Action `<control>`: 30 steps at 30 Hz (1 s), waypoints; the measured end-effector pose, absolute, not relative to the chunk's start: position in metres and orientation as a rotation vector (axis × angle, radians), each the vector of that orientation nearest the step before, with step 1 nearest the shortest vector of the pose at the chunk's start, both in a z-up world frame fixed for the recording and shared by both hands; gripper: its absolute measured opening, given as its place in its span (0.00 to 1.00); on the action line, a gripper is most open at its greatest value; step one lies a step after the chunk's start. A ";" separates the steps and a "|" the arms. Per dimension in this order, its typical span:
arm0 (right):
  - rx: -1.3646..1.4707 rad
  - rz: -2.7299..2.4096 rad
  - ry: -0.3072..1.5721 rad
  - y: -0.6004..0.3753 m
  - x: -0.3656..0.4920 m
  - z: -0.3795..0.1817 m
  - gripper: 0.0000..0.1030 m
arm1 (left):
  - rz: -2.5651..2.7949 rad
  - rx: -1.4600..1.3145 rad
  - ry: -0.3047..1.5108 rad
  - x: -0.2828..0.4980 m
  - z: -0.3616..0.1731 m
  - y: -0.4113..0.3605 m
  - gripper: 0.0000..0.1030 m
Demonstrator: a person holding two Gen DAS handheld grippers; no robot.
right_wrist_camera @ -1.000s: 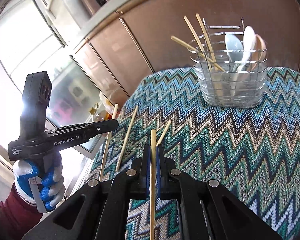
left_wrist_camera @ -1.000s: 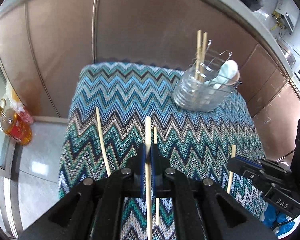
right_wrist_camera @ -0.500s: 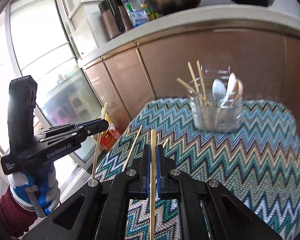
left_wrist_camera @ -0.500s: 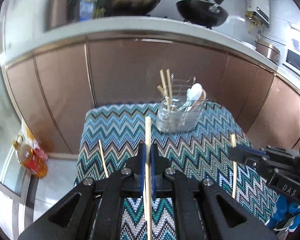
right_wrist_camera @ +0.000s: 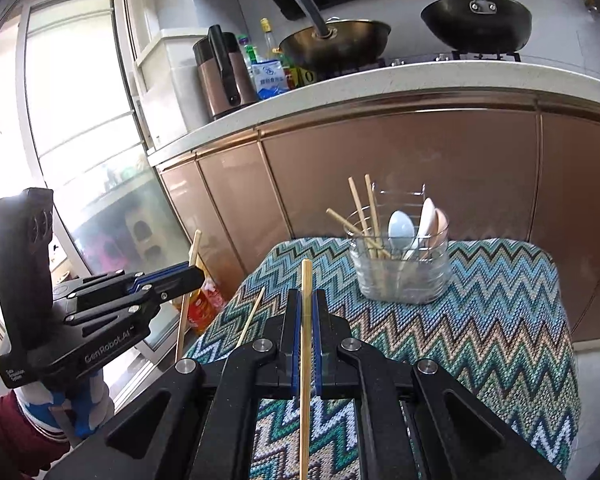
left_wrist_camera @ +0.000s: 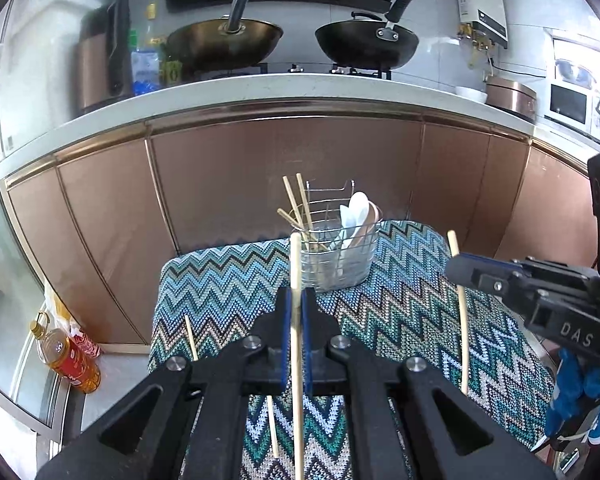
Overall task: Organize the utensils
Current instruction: 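Lift both chopsticks over the holder and lower them in with both grippers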
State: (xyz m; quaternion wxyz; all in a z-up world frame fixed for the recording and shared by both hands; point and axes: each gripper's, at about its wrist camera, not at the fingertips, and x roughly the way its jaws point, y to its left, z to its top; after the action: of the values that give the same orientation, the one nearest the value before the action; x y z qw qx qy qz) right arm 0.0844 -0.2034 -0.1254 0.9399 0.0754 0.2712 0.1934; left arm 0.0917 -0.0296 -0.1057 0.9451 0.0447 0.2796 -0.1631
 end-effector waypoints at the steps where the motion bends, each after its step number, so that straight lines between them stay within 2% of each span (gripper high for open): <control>1: 0.155 0.393 0.550 -0.204 0.085 -0.124 0.05 | -0.335 0.090 0.571 0.093 -0.106 -0.031 0.04; 10: 0.130 0.379 0.477 -0.210 0.111 -0.108 0.05 | -0.373 0.004 0.552 0.117 -0.092 -0.028 0.04; 24: 0.121 0.354 0.175 -0.210 0.207 -0.045 0.05 | -0.388 -0.257 0.295 0.206 -0.014 -0.018 0.04; 30: 0.094 0.318 0.125 -0.207 0.249 -0.050 0.05 | -0.315 -0.321 0.215 0.254 -0.019 -0.031 0.04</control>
State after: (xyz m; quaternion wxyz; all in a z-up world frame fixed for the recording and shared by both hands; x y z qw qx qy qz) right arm 0.2492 -0.2066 -0.0504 0.9843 0.0466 0.0622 0.1584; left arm 0.2539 -0.0305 -0.0190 0.9691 -0.1589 0.1064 -0.1557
